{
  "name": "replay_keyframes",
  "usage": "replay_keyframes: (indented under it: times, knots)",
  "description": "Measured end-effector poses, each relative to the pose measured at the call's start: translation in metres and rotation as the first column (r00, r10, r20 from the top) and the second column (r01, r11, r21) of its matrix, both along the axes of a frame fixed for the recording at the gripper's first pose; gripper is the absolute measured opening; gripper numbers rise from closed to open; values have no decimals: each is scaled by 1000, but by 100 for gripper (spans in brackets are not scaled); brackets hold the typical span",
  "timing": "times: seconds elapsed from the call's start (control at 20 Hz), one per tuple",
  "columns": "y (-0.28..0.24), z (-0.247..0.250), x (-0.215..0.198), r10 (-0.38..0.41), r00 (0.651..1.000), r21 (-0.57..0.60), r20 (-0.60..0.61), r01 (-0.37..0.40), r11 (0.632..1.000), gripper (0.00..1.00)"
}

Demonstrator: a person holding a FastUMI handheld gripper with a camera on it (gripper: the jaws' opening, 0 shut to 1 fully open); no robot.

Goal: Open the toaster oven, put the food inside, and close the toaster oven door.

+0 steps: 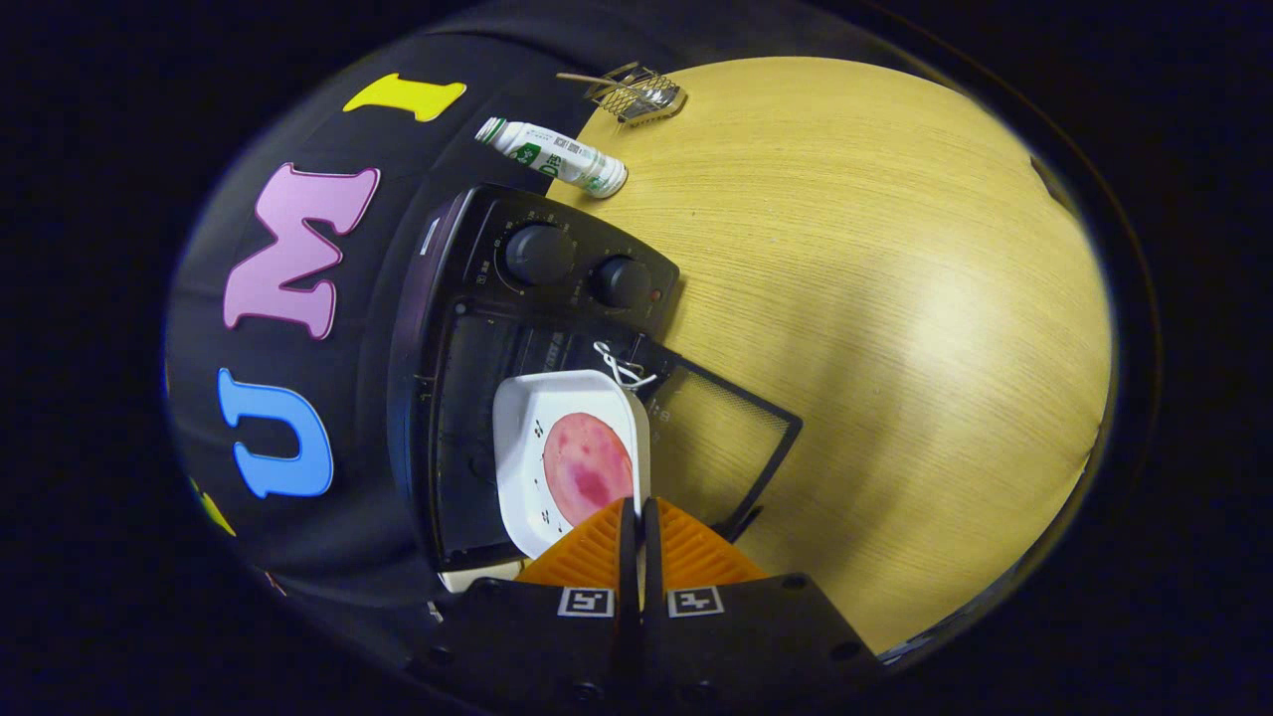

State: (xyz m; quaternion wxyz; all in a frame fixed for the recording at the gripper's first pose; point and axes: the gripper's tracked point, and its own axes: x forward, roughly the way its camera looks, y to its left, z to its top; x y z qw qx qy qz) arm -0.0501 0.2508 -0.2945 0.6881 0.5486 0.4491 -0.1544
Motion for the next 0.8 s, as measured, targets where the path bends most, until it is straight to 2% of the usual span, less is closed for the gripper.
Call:
replay_keyframes:
  times: [0.2, 0.3, 0.8]
  knots:
    - [17, -4, 34, -148, 989, 11, -22, 148, 989, 5]
    - [22, -7, 46, -196, 980, -16, -28, 196, 980, 5]
    - [57, -22, 63, -239, 968, -9, -83, 239, 971, 5]
